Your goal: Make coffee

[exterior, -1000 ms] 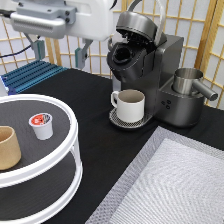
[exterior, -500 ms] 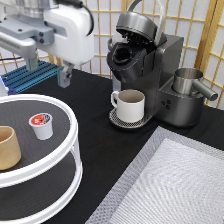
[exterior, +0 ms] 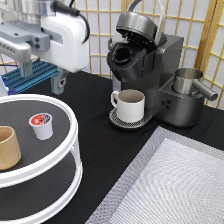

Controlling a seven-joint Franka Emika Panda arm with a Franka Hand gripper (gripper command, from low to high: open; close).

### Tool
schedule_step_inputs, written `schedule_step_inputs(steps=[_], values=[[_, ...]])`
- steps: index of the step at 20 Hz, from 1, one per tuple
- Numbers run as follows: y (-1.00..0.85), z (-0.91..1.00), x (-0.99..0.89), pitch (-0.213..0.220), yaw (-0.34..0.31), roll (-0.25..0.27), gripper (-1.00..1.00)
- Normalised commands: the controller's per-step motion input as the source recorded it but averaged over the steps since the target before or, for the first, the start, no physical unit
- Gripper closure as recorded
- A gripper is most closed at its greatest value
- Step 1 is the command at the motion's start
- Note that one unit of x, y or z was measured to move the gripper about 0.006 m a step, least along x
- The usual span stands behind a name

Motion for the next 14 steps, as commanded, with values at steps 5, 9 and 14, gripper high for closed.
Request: schedule_step_inputs(steps=[5,9,14], values=[[0.0,-0.26,-0.65,-0.117,0.143,-0.059,-1.0],[-0.01,-0.24,-0.41,-0.152,0.121,0.002,-1.0],[-0.04,-0.31,-0.18,-0.182,0.109,0.0,-1.0]])
